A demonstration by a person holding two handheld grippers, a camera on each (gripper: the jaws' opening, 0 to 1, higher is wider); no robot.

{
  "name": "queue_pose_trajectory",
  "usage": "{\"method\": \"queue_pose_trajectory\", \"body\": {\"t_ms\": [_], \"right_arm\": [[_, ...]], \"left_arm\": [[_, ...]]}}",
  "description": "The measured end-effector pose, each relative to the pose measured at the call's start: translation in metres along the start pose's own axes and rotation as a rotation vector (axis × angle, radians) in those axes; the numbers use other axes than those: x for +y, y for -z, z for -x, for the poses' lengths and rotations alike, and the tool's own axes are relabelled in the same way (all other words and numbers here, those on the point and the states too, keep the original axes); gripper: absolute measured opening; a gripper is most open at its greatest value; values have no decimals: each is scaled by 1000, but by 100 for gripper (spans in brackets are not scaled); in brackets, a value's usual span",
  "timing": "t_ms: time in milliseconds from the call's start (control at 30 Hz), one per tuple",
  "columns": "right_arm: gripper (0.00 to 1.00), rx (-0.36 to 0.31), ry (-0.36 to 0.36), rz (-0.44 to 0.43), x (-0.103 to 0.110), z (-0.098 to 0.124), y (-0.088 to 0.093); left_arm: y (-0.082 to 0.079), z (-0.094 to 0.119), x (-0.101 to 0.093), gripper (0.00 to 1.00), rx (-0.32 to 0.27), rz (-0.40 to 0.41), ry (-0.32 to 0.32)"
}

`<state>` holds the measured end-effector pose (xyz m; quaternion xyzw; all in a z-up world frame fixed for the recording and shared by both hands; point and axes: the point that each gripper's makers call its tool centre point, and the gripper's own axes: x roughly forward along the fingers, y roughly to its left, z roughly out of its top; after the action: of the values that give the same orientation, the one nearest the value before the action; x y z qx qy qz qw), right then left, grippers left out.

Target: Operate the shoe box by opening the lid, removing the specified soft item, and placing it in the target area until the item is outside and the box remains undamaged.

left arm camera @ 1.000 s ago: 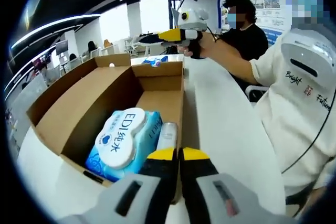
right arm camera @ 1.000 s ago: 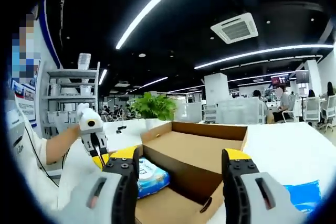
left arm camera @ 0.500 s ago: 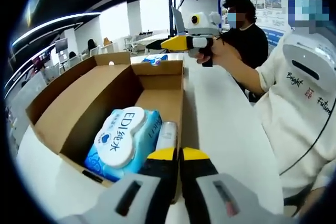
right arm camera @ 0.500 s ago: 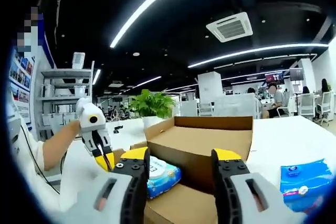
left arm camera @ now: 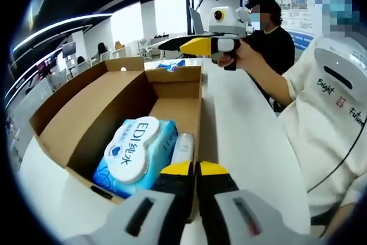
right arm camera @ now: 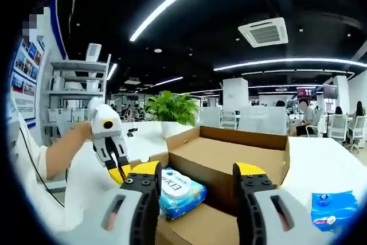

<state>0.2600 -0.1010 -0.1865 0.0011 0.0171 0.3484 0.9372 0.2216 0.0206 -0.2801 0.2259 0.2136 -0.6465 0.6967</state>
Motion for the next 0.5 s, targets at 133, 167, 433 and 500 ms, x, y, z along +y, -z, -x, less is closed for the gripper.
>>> {"method": "queue_pose_trajectory", "body": {"t_ms": [133, 167, 433, 500], "right_arm": [[50, 10, 23, 40, 2, -1, 3], [50, 17, 27, 54, 4, -2, 5], [51, 61, -4, 121, 8, -13, 11], [51, 68, -45, 145, 10, -18, 16]], "left_arm": [[0, 0, -1, 2, -3, -2, 5], [0, 0, -1, 2, 3, -2, 7], [1, 0, 0, 2, 4, -7, 0], [1, 0, 0, 2, 5, -5, -1]]}}
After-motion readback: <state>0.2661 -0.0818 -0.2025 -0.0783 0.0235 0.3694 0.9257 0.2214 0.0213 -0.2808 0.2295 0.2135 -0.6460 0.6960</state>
